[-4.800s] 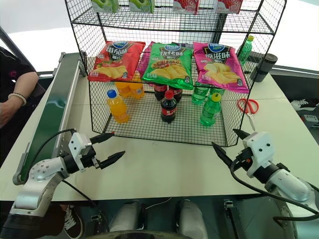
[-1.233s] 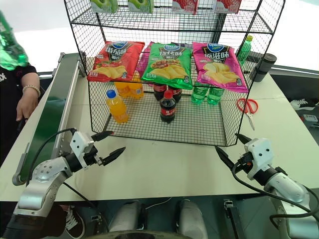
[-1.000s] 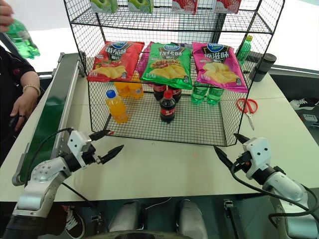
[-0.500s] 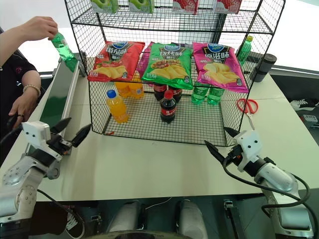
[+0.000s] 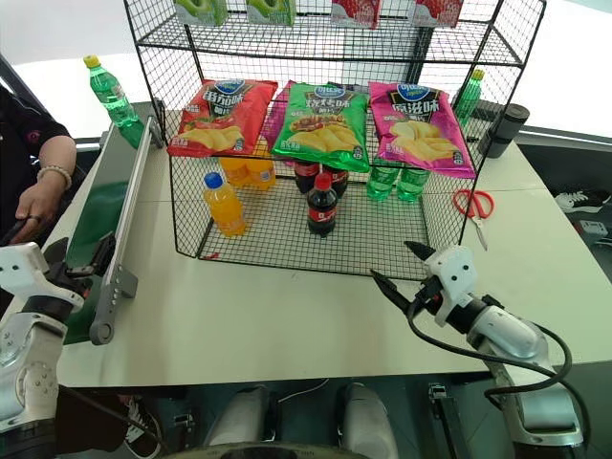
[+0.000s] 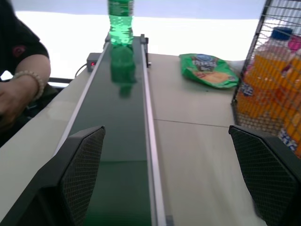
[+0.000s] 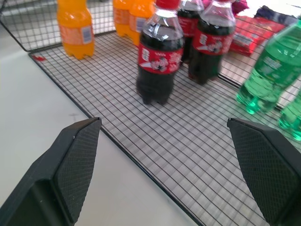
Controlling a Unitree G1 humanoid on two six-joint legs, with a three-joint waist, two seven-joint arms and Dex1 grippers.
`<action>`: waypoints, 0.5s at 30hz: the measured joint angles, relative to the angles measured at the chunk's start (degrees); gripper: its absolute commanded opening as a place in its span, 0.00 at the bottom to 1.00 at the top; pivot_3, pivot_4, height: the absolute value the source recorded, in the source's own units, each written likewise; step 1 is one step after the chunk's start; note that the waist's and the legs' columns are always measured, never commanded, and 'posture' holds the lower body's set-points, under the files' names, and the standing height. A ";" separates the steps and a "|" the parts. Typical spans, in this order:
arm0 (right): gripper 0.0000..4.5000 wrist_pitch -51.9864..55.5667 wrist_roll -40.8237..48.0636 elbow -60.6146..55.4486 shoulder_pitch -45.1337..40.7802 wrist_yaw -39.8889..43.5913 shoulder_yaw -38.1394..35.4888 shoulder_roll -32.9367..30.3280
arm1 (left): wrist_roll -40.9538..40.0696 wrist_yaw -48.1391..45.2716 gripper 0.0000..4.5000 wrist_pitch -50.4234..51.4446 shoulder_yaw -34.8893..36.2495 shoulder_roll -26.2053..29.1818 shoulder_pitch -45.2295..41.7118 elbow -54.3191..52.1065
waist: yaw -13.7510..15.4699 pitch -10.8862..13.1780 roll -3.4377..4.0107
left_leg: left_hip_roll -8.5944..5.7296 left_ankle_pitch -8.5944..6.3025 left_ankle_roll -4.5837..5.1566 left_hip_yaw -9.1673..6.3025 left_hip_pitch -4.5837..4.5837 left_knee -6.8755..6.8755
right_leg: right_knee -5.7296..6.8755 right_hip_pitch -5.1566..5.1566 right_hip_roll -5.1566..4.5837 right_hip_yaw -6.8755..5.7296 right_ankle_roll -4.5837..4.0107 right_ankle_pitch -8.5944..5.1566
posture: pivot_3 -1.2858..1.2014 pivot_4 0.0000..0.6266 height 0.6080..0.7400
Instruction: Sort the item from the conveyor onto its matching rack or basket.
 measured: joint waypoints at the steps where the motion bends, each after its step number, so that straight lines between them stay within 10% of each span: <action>1: 0.99 0.50 0.01 -0.52 -0.51 -0.35 0.63 0.07 | 0.49 1.20 1.00 0.23 0.24 0.02 -0.25 0.31 | 0.00 -0.01 -0.02 | 0.00 0.00 0.00 0.00 0.00 0.00 | 0.00 0.00 0.00 0.00 0.00 0.00 | 0.52 0.24 1.00; 15: 0.99 1.78 0.39 -2.68 -0.43 -0.98 7.01 3.07 | 3.68 2.90 1.00 0.69 0.73 1.04 -2.74 2.24 | -0.01 -0.09 -0.17 | 0.00 0.00 0.00 0.00 -0.01 0.00 | 0.00 -0.01 -0.03 -0.01 -0.01 0.00 | 0.52 0.24 1.00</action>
